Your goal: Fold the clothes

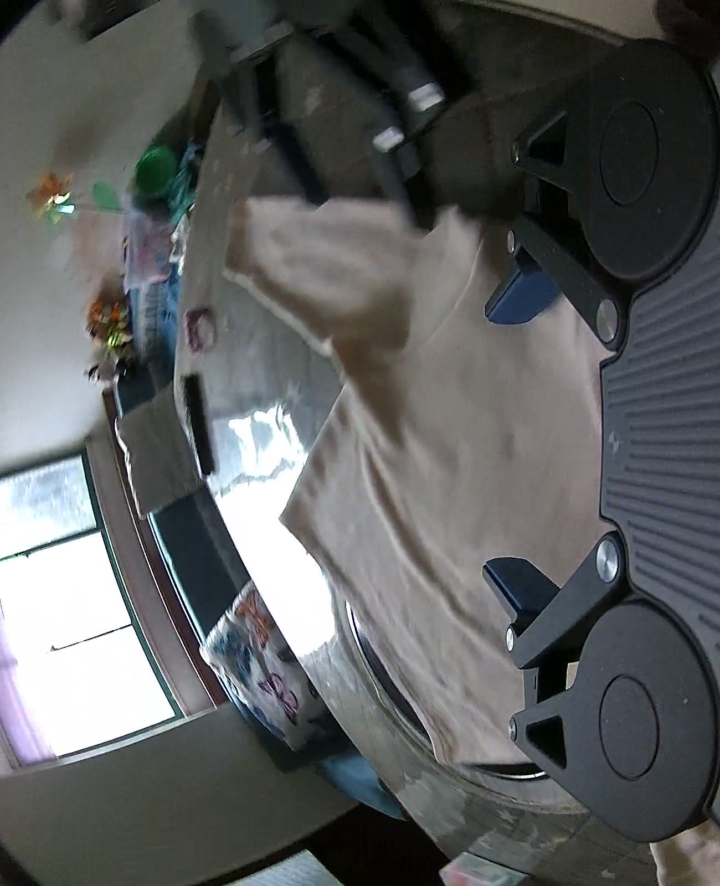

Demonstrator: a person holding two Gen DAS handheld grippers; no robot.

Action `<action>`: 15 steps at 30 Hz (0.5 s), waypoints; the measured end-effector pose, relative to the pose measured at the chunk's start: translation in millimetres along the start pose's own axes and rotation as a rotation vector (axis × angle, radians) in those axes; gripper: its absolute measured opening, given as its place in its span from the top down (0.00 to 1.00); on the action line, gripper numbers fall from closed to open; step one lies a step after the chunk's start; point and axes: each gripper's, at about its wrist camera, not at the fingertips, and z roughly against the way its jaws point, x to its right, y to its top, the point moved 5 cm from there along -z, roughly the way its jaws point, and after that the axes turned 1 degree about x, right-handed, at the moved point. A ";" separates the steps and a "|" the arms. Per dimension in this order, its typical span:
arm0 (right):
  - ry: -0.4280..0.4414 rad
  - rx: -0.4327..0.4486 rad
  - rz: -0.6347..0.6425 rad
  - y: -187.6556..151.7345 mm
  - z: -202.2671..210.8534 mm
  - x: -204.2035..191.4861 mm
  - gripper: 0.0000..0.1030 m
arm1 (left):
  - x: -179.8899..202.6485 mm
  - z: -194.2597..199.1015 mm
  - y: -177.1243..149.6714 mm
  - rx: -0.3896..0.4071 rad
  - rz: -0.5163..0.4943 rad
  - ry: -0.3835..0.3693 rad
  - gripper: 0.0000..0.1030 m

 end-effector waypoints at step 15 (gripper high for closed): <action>-0.064 0.021 -0.142 -3.7 -0.3 43.6 0.23 | -16.1 6.3 18.7 0.045 0.063 0.036 0.06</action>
